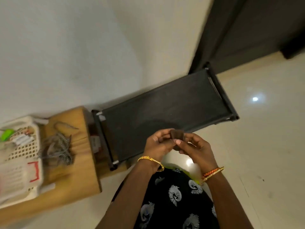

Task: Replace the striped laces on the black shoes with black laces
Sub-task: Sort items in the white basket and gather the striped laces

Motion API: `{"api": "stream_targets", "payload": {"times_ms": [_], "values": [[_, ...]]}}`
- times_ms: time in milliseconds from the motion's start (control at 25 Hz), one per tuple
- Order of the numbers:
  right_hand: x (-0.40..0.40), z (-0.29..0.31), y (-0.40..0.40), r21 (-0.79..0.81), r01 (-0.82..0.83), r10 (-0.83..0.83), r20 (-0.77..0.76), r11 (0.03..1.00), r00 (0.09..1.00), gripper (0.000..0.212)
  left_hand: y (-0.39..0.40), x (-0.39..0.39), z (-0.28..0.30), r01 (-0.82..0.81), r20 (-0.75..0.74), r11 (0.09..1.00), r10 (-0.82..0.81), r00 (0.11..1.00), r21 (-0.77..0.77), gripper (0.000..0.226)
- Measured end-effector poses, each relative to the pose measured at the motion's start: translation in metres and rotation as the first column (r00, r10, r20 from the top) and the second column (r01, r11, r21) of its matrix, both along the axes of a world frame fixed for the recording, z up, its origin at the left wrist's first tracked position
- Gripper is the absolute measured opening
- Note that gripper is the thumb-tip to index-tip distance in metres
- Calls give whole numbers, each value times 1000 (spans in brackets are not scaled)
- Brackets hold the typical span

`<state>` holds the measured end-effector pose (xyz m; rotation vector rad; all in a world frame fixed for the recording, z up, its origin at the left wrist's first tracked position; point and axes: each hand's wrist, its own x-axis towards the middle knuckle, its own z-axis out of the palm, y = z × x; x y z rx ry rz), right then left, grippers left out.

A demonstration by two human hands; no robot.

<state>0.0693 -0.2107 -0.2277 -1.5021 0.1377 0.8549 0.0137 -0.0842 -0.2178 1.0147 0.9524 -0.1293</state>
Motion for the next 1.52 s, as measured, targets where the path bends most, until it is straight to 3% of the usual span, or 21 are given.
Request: {"api": "stream_targets", "payload": {"times_ms": [240,400,440,520,600,680,720,800,920,1120,1240,1400,1440,1520], "values": [[-103,14,153,62,-204,212,-174,977,962,22,128,-132,26,-438,-26,899,438,899,11,27],[-161,21,244,61,-213,221,-335,975,916,15,189,-200,34,-640,-55,767,642,765,49,21],[-174,22,267,20,-228,221,-330,974,918,13,201,-216,33,-661,-57,739,671,739,133,18],[-193,21,311,-82,-262,236,-239,962,942,18,219,-247,28,-521,-85,678,647,758,519,14],[-203,14,353,-159,-354,342,-94,922,935,22,227,-278,21,-290,-88,437,664,743,852,11],[-207,7,387,-215,-491,506,13,844,863,17,224,-301,12,-156,-70,219,764,642,963,16],[-210,1,402,-278,-564,605,85,778,792,13,223,-312,6,-138,-76,184,826,558,973,22],[-217,-8,421,-399,-607,718,244,687,651,13,219,-331,-7,-216,-117,215,913,392,952,32],[-223,-8,435,-426,-580,719,370,694,589,16,216,-338,-19,-510,-154,277,950,270,815,48],[-230,-11,451,-418,-622,749,401,662,528,15,225,-328,-25,-724,-112,240,969,221,646,50],[-232,-10,461,-376,-590,699,346,715,626,17,227,-328,-27,-745,-81,207,976,203,635,50],[-224,-5,470,-191,-599,621,80,777,780,17,228,-332,-29,-719,-97,229,971,220,656,55],[-225,-6,470,-205,-607,632,87,768,770,15,229,-333,-30,-715,-99,230,970,220,661,55],[-228,-10,466,-380,-627,732,303,680,611,7,229,-332,-31,-715,-96,223,972,214,663,54]]}}
